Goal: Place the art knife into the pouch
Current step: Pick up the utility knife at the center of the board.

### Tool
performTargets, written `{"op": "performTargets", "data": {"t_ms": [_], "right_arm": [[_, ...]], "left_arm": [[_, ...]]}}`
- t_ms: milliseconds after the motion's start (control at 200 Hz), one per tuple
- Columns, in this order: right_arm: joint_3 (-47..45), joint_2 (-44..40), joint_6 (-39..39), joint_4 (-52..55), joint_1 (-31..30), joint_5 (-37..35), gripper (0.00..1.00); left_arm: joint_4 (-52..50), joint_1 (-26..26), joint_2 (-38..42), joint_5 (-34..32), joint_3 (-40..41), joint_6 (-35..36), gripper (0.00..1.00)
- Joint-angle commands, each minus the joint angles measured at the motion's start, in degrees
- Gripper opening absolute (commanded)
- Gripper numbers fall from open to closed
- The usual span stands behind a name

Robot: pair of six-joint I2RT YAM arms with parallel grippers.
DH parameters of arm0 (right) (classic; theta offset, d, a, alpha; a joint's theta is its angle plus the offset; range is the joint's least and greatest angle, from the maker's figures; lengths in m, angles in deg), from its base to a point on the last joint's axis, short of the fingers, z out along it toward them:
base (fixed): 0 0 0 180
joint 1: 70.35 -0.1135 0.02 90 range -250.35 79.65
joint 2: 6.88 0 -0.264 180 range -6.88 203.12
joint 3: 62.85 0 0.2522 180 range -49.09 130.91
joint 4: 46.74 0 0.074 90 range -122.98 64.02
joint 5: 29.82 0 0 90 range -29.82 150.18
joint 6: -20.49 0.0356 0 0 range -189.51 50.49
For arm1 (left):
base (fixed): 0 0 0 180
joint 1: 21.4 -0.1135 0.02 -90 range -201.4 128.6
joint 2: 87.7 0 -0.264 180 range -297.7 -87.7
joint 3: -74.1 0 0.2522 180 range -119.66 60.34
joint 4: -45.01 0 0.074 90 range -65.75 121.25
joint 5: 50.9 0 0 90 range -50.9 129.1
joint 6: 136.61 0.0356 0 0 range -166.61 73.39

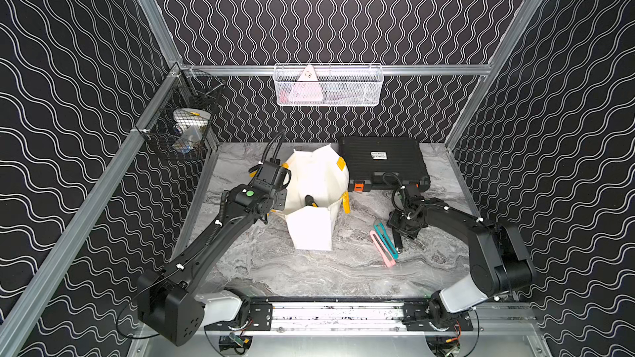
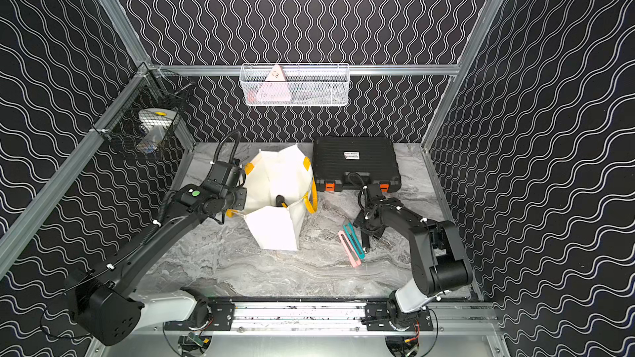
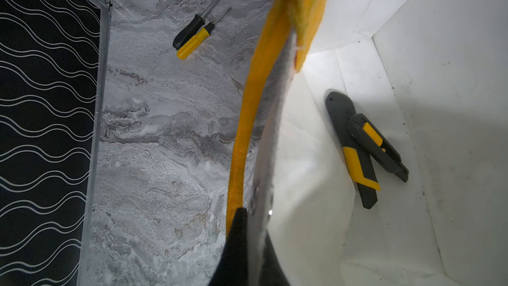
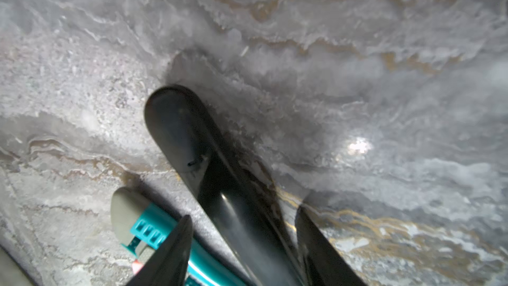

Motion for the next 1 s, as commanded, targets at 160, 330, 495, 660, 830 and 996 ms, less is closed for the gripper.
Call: {"op": "performTargets", "data": {"t_ms": [160, 330, 495, 660, 830, 996], "right_arm": [[-1.07, 3.67, 1.99, -1.85, 0.08, 0.88, 0.66], [-0.98, 4.81, 1.89, -2.11, 0.03, 2.04, 0.84], [-1.50, 3.70, 2.16, -2.10, 0.01, 1.28, 1.00], [0.29, 5.78, 3.92, 1.62, 0.01, -2.34, 1.00], [2.09, 8.11, 6.41, 5.00, 0.03, -5.70, 1.00], [1.50, 8.02, 6.76, 5.21, 0.03, -7.28, 0.99]], "left_arm": [[0.90, 0.47, 0.11, 0.14, 0.19, 0.28, 0.00], [0.94, 0.56, 0.10, 0.02, 0.26, 0.21, 0.00], [0.97, 0.70, -0.09, 0.13, 0.22, 0.19, 0.00], [0.99, 0.83, -0.16, 0.20, 0.27, 0.23, 0.00], [1.02, 0.98, -0.25, 0.41, 0.26, 0.28, 0.00], [1.14, 0.98, -0.25, 0.64, 0.27, 0.28, 0.00]]}}
